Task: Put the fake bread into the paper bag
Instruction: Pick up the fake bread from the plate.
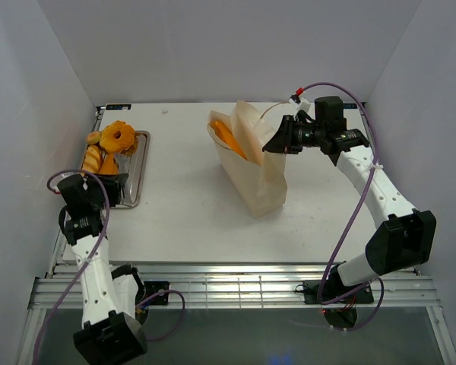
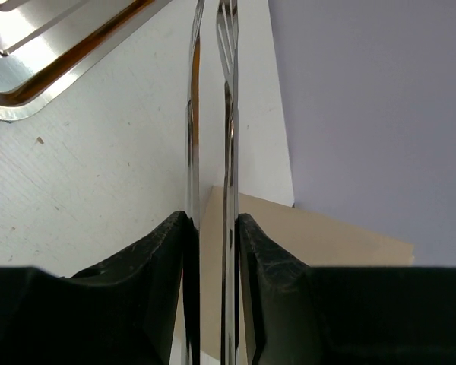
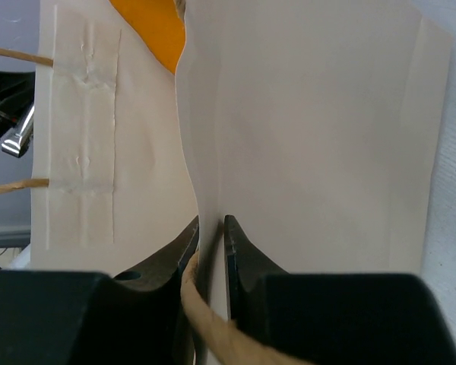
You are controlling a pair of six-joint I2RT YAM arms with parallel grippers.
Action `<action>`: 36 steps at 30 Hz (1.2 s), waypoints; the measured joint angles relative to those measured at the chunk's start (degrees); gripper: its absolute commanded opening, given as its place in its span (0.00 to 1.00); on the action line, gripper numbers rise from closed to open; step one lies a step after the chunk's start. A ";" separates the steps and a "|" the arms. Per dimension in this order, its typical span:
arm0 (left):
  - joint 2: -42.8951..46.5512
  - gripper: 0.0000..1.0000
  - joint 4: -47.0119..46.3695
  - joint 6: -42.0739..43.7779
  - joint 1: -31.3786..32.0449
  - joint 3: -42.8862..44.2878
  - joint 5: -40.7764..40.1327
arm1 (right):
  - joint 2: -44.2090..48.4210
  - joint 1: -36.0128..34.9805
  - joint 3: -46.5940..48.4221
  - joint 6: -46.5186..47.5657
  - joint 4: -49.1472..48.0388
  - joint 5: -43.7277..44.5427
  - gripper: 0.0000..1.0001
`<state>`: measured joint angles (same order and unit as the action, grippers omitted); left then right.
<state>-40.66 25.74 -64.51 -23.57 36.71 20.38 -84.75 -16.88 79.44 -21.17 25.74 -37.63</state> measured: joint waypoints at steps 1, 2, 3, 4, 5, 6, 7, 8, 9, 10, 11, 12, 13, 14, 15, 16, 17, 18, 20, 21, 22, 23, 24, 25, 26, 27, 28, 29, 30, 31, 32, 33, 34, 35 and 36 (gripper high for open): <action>-2.38 0.41 1.07 2.47 0.00 2.43 0.02 | 0.00 0.00 0.00 0.00 0.00 -0.11 0.21; -5.44 0.41 2.14 5.09 0.00 5.64 -0.11 | 0.00 0.00 0.00 0.00 -0.02 -0.13 0.21; -8.74 0.41 3.45 8.28 0.00 9.51 -0.17 | 0.00 0.00 0.00 0.02 0.00 -0.13 0.21; -11.85 0.40 4.07 11.52 0.00 13.09 -0.42 | 0.00 0.00 0.00 0.00 -0.02 -0.13 0.21; -14.16 0.40 4.44 14.45 0.00 15.98 -0.66 | 0.00 0.00 0.00 0.00 -0.02 -0.17 0.21; -15.63 0.41 5.31 17.03 0.00 18.10 -0.94 | -0.02 0.02 0.00 0.00 -0.02 -0.22 0.21; -17.33 0.40 6.80 20.09 0.04 20.81 -1.22 | -0.02 0.02 0.00 -0.02 -0.02 -0.28 0.21; -18.82 0.40 7.91 22.97 0.24 23.12 -1.68 | -0.04 0.02 0.00 -0.02 -0.09 -0.35 0.21; -20.33 0.40 9.35 25.64 0.59 25.35 -2.60 | -0.04 0.02 0.00 -0.04 -0.15 -0.37 0.21; -21.97 0.40 11.17 28.17 1.53 27.67 -4.04 | -0.07 0.02 0.00 -0.07 -0.17 -0.44 0.21; -23.63 0.40 12.48 30.56 3.48 29.77 -6.64 | -0.07 0.02 0.00 -0.09 -0.24 -0.50 0.21; -25.44 0.39 13.88 32.72 6.45 31.69 -9.99 | -0.07 0.02 0.00 -0.20 -0.26 -0.55 0.21; -27.45 0.38 15.47 34.58 10.64 33.40 -14.01 | -0.07 0.02 -0.07 -0.28 -0.39 -0.59 0.21; -29.73 0.37 17.38 35.98 15.45 35.26 -18.12 | -0.07 0.04 -0.11 -0.48 -0.52 -0.68 0.21; -32.22 0.37 18.82 37.22 20.65 36.87 -22.27 | -0.07 0.04 -0.13 -0.55 -0.59 -0.76 0.21; -35.01 0.36 20.26 38.21 25.77 38.40 -26.05 | -0.07 0.04 -0.17 -0.70 -0.70 -0.79 0.21; -37.86 0.36 21.88 38.82 30.12 39.85 -29.33 | -0.07 0.04 -0.17 -0.72 -0.70 -0.81 0.21; -40.54 0.36 23.10 39.26 34.03 40.79 -32.39 | -0.07 0.04 -0.20 -0.74 -0.72 -0.83 0.21; -44.96 0.37 26.49 39.65 39.39 41.59 -39.08 | -0.04 0.04 -0.33 -0.72 -0.81 -0.92 0.21; -46.56 0.37 28.48 39.60 40.98 41.59 -41.90 | -0.04 0.04 -0.48 -0.72 -0.85 -0.90 0.21; -47.82 0.37 30.64 39.52 42.05 41.57 -44.89 | -0.04 0.04 -0.59 -0.72 -0.85 -0.92 0.21; -48.65 0.37 32.65 39.36 42.80 41.57 -47.69 | -0.04 0.04 -0.70 -0.72 -0.83 -0.90 0.21; -49.05 0.38 34.42 38.99 43.25 41.57 -50.23 | -0.04 0.04 -0.83 -0.72 -0.85 -0.90 0.21; -49.11 0.39 36.00 38.58 43.52 41.57 -52.57 | -0.04 0.04 -0.92 -0.72 -0.87 -0.96 0.21; -49.05 0.40 37.44 38.10 43.80 41.57 -54.95 | -0.04 0.04 -0.96 -0.72 -0.87 -0.98 0.21; -48.89 0.41 38.62 37.55 44.17 41.57 -57.22 | -0.04 0.04 -1.07 -0.72 -0.87 -1.01 0.21; -48.81 0.43 39.69 36.98 44.39 41.57 -59.19 | -0.04 0.04 -1.16 -0.72 -0.92 -1.16 0.21; -48.76 0.44 40.54 36.50 44.61 41.55 -60.98 | -0.04 0.04 -1.25 -0.72 -1.03 -1.20 0.21; -48.76 0.44 41.09 36.04 44.81 41.51 -62.29 | -0.04 0.04 -1.31 -0.72 -1.03 -1.20 0.21; -48.76 0.45 41.40 35.71 45.09 41.27 -63.82 | -0.04 0.04 -1.36 -0.72 -1.01 -1.20 0.22; -48.76 0.47 41.77 35.39 45.35 40.85 -65.42 | -0.04 0.04 -1.36 -0.70 -1.07 -1.20 0.22; -48.76 0.48 41.99 35.15 45.51 40.54 -66.38 | -0.04 0.04 -1.36 -0.70 -1.07 -1.18 0.22; -48.76 0.49 42.23 34.93 45.59 40.15 -67.45 | -0.04 0.04 -1.36 -0.70 -1.07 -1.18 0.22; -48.76 0.50 42.40 34.86 45.66 39.80 -68.35 | -0.04 0.04 -1.36 -0.70 -1.07 -1.16 0.22; -48.76 0.50 42.49 34.91 45.72 39.52 -69.11 | -0.04 0.04 -1.36 -0.70 -1.07 -1.16 0.22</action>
<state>-89.43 68.23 -29.61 22.15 76.23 -48.73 -84.79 -16.84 78.08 -21.87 24.67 -38.79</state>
